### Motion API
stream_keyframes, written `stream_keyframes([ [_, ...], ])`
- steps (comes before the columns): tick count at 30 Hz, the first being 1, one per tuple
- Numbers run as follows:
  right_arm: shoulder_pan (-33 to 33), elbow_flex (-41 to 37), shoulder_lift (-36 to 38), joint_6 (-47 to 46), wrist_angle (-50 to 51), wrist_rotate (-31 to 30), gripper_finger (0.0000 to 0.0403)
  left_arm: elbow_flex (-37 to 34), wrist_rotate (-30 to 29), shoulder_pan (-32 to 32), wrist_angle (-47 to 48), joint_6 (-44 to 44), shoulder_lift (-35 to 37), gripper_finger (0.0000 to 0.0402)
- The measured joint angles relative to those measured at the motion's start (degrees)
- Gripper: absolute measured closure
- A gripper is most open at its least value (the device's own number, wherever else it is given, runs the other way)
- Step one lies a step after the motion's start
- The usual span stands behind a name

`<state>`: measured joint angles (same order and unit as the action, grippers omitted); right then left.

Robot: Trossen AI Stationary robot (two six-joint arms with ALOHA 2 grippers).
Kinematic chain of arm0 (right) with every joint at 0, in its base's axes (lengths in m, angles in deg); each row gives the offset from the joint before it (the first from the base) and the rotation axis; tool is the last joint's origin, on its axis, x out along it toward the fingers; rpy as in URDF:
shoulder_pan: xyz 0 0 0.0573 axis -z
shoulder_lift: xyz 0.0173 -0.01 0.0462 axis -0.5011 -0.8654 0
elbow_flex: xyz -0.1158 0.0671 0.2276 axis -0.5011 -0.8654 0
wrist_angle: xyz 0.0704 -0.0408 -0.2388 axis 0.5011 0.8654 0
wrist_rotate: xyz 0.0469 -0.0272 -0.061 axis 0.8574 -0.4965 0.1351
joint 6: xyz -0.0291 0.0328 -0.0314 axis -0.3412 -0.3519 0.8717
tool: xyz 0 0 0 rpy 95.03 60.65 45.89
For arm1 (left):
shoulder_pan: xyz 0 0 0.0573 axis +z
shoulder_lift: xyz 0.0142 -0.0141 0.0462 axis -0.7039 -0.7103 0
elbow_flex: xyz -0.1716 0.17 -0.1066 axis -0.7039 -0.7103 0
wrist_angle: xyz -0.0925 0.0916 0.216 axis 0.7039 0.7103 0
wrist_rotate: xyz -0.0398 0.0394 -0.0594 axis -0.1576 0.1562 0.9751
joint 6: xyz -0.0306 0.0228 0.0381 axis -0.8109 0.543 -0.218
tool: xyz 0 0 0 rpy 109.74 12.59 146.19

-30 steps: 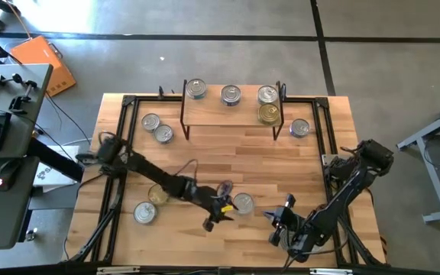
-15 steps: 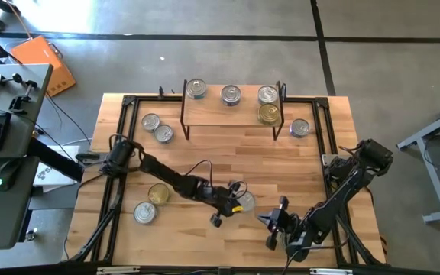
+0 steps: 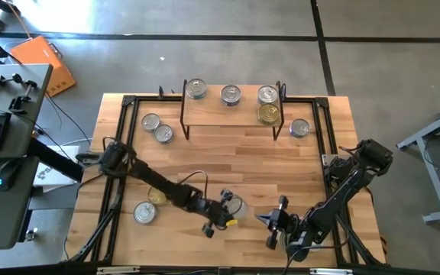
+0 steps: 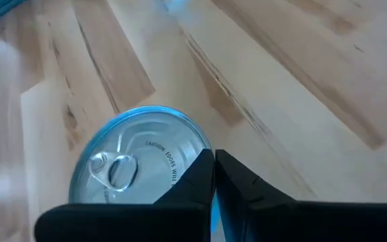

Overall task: Stack canned seafood by type on shelf
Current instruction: Put the yellow blue tuna can aligned with the other yellow blue tuna can on the shelf

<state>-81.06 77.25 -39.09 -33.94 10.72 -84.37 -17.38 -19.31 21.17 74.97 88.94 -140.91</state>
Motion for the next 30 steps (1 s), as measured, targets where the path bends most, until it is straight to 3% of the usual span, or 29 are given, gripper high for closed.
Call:
stream_keyframes([
  [11, 0.0, -0.3, 0.0, -0.4, 0.3, -3.6, 0.0402, 0.0, -12.3, -5.7, 7.9, -2.8, 6.7, 0.0401],
  [22, 1.5, -0.3, 0.0, -0.4, 0.3, -5.5, 0.0402, 0.1, -30.4, -10.0, 15.9, -5.9, 13.2, 0.0401],
  [26, 2.1, -0.3, 0.0, -0.2, 0.3, -5.5, 0.0402, 0.1, -39.8, -9.0, 18.1, -5.7, 17.8, 0.0401],
  [30, 2.8, -0.3, 0.0, -0.2, 0.3, -5.5, 0.0402, 0.2, -43.3, -4.3, 22.2, -5.4, 22.4, 0.0401],
])
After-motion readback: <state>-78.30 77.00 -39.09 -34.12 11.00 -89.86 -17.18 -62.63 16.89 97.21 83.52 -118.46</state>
